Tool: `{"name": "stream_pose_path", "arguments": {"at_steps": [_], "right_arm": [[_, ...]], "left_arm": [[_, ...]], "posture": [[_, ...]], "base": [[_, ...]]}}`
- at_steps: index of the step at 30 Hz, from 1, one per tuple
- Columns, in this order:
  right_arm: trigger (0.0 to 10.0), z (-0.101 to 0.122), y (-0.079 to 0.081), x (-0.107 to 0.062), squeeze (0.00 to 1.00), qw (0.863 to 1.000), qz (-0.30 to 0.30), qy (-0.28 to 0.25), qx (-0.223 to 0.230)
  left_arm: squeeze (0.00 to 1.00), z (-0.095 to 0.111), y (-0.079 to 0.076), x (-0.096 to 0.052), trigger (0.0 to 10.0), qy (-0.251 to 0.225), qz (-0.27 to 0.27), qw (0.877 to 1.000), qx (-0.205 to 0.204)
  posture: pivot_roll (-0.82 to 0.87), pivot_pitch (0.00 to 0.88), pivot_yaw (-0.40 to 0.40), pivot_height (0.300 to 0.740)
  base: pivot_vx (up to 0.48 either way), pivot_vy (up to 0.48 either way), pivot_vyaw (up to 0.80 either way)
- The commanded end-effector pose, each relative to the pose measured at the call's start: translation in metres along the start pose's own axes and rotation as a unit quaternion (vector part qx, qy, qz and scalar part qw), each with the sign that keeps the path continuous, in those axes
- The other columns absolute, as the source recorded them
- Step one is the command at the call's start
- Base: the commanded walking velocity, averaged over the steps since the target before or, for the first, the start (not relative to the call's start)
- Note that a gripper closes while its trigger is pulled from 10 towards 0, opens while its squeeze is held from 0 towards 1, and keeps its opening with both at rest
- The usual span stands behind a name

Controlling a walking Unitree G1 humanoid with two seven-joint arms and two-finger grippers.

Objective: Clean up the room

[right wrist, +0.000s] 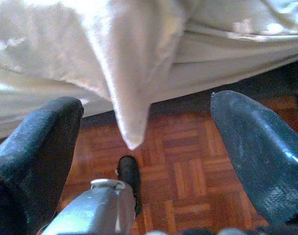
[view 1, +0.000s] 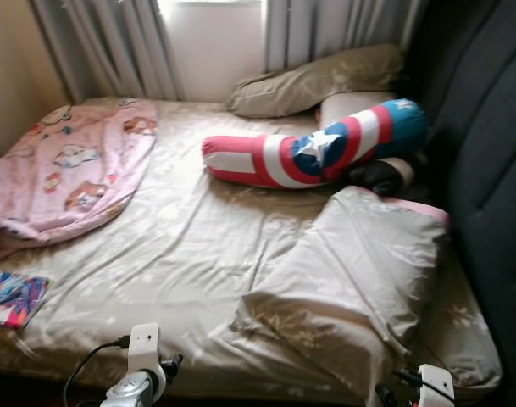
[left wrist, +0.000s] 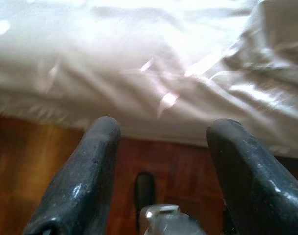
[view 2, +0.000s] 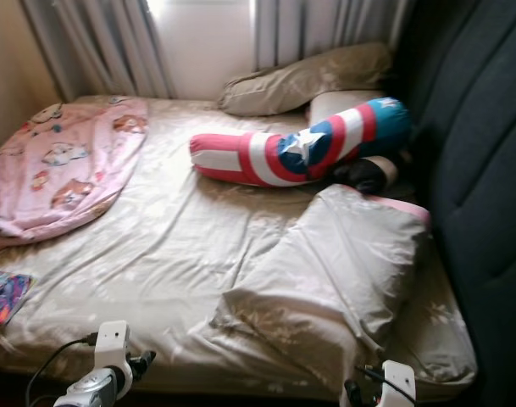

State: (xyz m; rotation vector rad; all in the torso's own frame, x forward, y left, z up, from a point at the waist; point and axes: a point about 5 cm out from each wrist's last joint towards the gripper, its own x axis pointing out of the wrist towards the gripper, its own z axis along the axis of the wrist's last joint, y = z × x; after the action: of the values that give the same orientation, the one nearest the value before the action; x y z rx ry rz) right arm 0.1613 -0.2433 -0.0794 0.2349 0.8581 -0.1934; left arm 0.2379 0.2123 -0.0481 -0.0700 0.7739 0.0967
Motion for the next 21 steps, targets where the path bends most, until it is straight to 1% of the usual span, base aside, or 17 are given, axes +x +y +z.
{"name": "stream_pose_path", "arguments": {"at_steps": [1,12,21], "right_arm": [[10.0,0.0053,0.0011,0.001,0.0,1.0,0.0,-0.016,0.007],[10.0,0.0053,0.0009,0.0007,0.0,1.0,-0.003,-0.021,0.01],[10.0,0.0088,0.002,0.0006,0.0,0.999,0.001,-0.043,0.019]], "left_arm": [[0.0,-0.0016,0.0001,-0.0002,10.0,0.004,-0.003,1.0,0.003],[0.0,-0.0019,0.0005,-0.0004,10.0,0.002,-0.002,1.0,0.002],[0.0,-0.0002,0.0012,-0.0004,10.0,-0.003,0.0,1.0,0.002]], "posture": [[0.06,0.0,-0.018,0.74],[0.06,0.0,-0.018,0.74],[0.06,0.0,-0.018,0.74]], "base": [[0.364,0.0,0.0],[0.348,0.0,0.0],[0.0,0.0,0.0]]}}
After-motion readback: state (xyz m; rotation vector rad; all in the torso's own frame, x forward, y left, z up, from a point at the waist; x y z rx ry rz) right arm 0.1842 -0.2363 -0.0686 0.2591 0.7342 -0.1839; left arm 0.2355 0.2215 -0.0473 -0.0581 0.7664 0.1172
